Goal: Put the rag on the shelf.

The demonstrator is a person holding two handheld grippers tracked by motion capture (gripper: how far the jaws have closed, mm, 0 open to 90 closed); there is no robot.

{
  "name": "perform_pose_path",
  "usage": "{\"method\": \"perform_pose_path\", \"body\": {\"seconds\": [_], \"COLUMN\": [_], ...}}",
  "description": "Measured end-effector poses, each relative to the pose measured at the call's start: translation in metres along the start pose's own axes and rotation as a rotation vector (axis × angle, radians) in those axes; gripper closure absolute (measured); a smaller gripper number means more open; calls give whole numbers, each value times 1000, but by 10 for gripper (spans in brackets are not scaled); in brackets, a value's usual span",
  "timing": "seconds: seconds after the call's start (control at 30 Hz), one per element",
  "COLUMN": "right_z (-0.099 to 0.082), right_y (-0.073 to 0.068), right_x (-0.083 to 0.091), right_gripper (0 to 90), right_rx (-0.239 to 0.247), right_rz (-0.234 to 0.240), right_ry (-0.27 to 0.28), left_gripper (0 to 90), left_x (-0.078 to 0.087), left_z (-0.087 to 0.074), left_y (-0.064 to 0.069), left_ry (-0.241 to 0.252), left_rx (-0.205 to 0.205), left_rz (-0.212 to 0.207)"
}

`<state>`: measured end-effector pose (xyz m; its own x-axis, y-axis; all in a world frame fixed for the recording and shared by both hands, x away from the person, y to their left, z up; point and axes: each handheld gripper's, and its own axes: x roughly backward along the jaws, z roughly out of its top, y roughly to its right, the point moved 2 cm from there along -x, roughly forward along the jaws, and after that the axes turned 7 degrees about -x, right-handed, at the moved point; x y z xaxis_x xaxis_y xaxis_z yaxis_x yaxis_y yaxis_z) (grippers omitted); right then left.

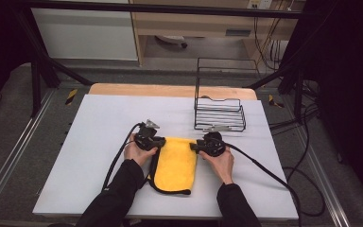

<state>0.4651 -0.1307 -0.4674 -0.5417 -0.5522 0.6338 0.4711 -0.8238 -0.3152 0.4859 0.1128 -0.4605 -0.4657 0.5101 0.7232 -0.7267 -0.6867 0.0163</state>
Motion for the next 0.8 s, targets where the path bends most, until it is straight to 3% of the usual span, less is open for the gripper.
{"method": "perform_pose_path", "body": {"seconds": [0.27, 0.33, 0.53, 0.8], "right_z": [1, 1, 2, 3], "right_y": [0, 0, 1, 0], "right_x": [0, 0, 0, 2], "right_gripper": [777, 804, 820, 834], "right_rx": [-59, -72, -105, -125], "right_rz": [36, 38, 42, 42], "right_ry": [-38, -42, -47, -42], "left_gripper": [706, 707, 726, 749], "left_x": [0, 0, 1, 2], "left_z": [0, 0, -1, 1], "left_y": [-2, -3, -4, -1], "left_ry": [0, 5, 13, 14], "left_rx": [9, 27, 26, 23], "left_rz": [-18, -22, -33, -9]}}
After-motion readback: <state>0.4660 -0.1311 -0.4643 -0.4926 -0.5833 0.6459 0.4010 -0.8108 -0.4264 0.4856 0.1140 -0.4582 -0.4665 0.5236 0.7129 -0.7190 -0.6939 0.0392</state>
